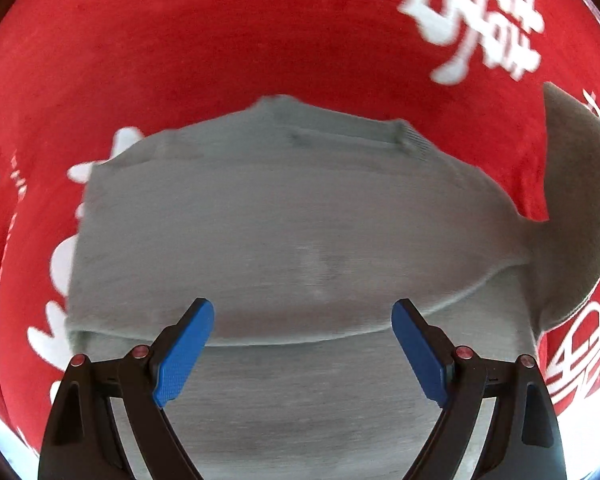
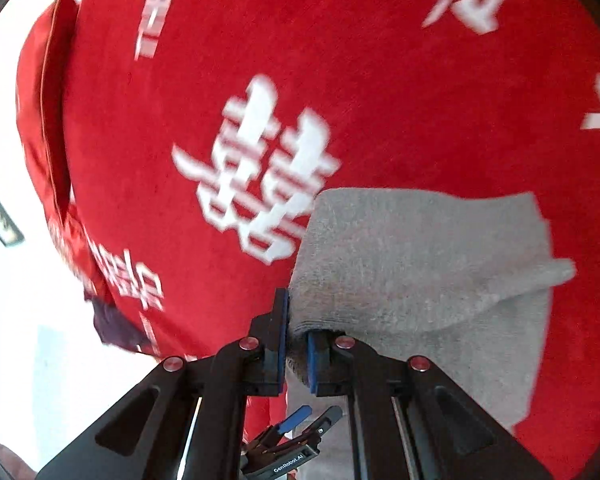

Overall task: Fold small clothes
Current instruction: 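Fold the held sleeve across the sweater body and open the right gripper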

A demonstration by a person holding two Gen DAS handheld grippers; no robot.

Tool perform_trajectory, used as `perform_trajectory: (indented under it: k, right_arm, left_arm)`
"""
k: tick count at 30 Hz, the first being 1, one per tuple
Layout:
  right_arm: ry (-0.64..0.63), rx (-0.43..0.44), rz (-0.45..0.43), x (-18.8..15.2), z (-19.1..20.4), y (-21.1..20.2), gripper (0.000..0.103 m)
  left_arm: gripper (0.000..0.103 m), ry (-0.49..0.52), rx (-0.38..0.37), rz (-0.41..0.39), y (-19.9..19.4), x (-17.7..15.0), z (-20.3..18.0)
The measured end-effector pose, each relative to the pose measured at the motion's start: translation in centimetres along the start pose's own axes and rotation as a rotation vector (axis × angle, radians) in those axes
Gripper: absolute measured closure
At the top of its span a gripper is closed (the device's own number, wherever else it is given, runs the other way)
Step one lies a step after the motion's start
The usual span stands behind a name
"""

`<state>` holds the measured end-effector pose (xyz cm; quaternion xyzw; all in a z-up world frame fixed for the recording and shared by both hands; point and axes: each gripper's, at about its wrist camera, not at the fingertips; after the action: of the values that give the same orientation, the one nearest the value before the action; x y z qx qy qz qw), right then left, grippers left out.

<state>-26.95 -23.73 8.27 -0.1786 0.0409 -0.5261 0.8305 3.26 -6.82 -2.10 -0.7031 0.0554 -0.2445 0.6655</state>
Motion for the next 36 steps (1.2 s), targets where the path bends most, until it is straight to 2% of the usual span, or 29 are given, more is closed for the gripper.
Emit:
perform_trajectory:
  k: [7, 11, 15, 16, 17, 18, 19, 22, 27, 28, 29, 30, 32, 36]
  right_arm:
    - [-0.172, -0.084, 0.214, -3.9, 3.3, 9.0, 0.094]
    - [-0.3, -0.207, 0.363, -7.3, 3.4, 13.7, 0.094]
    - [-0.373, -0.358, 0.5, -10.3, 1.6, 16.8, 0.09]
    - [-0.369, -0.415, 0.538, -11.0, 0.7, 17.4, 0.087]
    - [-0.36, -0.442, 0.551, -11.4, 0.1, 17.5, 0.075]
    - [-0.345, -0.462, 0.548, -11.6, -0.3, 17.4, 0.059]
    - [-0.318, -0.449, 0.525, -11.6, -0.7, 16.9, 0.055]
    - [-0.203, -0.423, 0.419, -10.5, -1.6, 14.8, 0.053]
    - [0.09, -0.383, 0.168, -7.7, -4.6, 11.0, 0.055]
    - [0.154, -0.361, 0.124, -7.3, -5.1, 10.7, 0.068]
    - [0.182, -0.356, 0.102, -7.0, -5.3, 10.3, 0.092]
    - [0.172, -0.358, 0.088, -6.9, -5.1, 10.4, 0.096]
    - [0.048, -0.365, 0.114, -6.7, -2.8, 11.6, 0.096]
    - [-0.29, -0.33, 0.299, -8.8, 3.5, 17.0, 0.096]
  left_arm:
    - [0.012, -0.065, 0.025, -0.01, 0.1, -0.1, 5.3]
    - [0.012, -0.092, 0.043, -0.006, 0.6, -0.3, 8.1]
    - [0.012, -0.112, 0.055, 0.014, 1.7, -0.5, 9.5]
    - [0.012, -0.111, 0.055, 0.021, 2.0, -0.6, 9.7]
    - [0.012, -0.107, 0.052, 0.031, 2.4, -0.7, 9.8]
    - [0.012, -0.101, 0.051, 0.038, 2.7, -0.9, 10.2]
    - [0.012, -0.087, 0.052, 0.045, 3.0, -1.1, 10.2]
    - [0.012, -0.055, 0.06, 0.038, 3.5, -0.9, 9.8]
    - [0.012, -0.08, 0.029, 0.033, 3.0, -0.9, 9.9]
    - [0.012, -0.084, 0.024, 0.031, 2.9, -0.9, 10.1]
    - [0.012, -0.088, 0.017, 0.028, 2.6, -1.0, 10.4]
    - [0.012, -0.089, 0.013, 0.024, 2.5, -1.1, 10.6]
    - [0.012, -0.089, 0.002, 0.015, 1.9, -1.0, 11.1]
    - [0.012, -0.101, -0.019, -0.005, 0.4, -1.7, 12.2]
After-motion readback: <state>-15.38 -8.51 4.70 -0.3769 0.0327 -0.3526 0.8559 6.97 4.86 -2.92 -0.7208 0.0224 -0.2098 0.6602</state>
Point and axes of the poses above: each gripper's, at about its wrist camera, not at the fingertips, and y roughly the way its jaws point, z to its left, x to its top, and after that the axes turned 6 degrees about x, right-handed
